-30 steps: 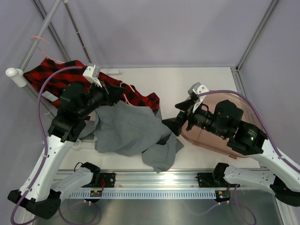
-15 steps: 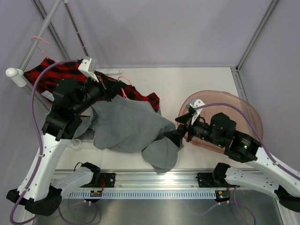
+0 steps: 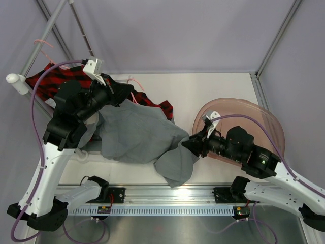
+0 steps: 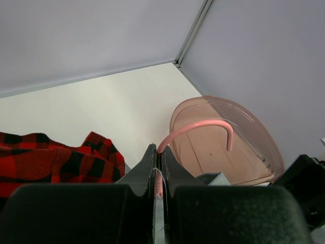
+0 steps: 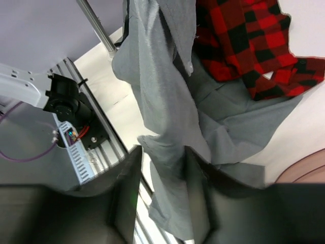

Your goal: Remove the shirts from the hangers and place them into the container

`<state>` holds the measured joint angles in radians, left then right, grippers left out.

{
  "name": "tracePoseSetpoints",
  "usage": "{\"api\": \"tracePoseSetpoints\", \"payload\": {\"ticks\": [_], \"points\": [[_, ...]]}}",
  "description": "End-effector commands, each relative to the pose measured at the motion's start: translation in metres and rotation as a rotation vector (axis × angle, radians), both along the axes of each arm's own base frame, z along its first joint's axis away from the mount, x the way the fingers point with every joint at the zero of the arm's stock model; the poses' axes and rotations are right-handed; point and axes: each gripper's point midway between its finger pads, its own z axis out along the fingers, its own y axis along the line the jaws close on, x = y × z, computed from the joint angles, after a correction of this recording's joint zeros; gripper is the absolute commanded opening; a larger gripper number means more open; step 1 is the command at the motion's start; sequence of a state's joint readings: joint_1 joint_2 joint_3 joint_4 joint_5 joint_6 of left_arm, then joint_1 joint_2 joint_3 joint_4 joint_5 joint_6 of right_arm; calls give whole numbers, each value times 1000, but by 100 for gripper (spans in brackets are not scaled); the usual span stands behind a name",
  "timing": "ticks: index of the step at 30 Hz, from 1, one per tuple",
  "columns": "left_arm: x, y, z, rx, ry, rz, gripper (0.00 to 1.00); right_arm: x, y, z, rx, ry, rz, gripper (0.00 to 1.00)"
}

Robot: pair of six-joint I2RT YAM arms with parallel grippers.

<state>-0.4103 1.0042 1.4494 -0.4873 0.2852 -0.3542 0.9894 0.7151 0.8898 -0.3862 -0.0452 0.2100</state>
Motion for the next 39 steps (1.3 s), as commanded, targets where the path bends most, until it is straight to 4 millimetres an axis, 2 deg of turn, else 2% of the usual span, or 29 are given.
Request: {"api": "tracePoseSetpoints", "payload": {"ticks": [1,3,4,10,12,13,14,16,18,19,20,21,22,23,25,26,28,29,30,31,32,33,35,37,39], "points": [[-6,-2,27,-20,-81,-30,0,-1,-6,3,35,13,-33,32],[-5,-3,28,-20,-81,-32,0,-3,-9,-1,26,23,-35,17],[-4,-3,29,-16,-84,-30,0,-3,-11,-1,28,26,-40,0],[4,-2,31,8,-84,-8,0,-5,-27,-8,15,62,-101,0],[8,0,33,25,-90,9,0,-2,-41,-3,32,71,-170,0],[13,2,32,33,-87,27,0,-3,-50,-10,5,95,-200,0],[15,3,32,42,-90,34,0,-2,-63,-5,26,91,-251,0],[18,6,35,56,-96,54,0,-9,-78,-9,24,131,-285,0],[26,8,34,69,-90,84,0,-17,-93,10,122,163,-319,0],[28,12,39,70,-103,107,0,-21,-102,4,103,206,-347,0],[31,13,40,71,-101,121,0,-23,-109,13,135,225,-373,0],[33,15,44,70,-110,133,0,-28,-111,16,167,276,-384,0],[34,16,48,67,-117,139,0,-32,-115,11,161,318,-395,0],[31,17,60,55,-141,145,0,-36,-118,12,187,337,-396,0],[36,15,68,44,-141,142,0,-40,-121,5,206,395,-415,0],[33,15,80,29,-158,140,0,-42,-120,-3,204,411,-410,0],[40,11,83,23,-149,135,0,-43,-115,-7,217,427,-396,0],[39,13,92,15,-158,143,0,-49,-104,-20,194,441,-338,0],[41,13,93,15,-152,151,0,-51,-97,-23,192,445,-304,0],[49,11,91,19,-140,161,0,-50,-88,-18,224,434,-270,0],[52,11,92,12,-136,167,0,-54,-73,-31,180,463,-212,0],[52,10,97,-5,-139,164,0,-51,-67,-36,144,458,-201,0],[57,1,95,-17,-122,133,0,-42,-46,-50,70,474,-190,0],[54,-5,98,-46,-116,104,0,-29,-32,-48,76,443,-200,0],[51,-6,99,-63,-109,99,0,-15,-20,-57,44,426,-227,0]]}}
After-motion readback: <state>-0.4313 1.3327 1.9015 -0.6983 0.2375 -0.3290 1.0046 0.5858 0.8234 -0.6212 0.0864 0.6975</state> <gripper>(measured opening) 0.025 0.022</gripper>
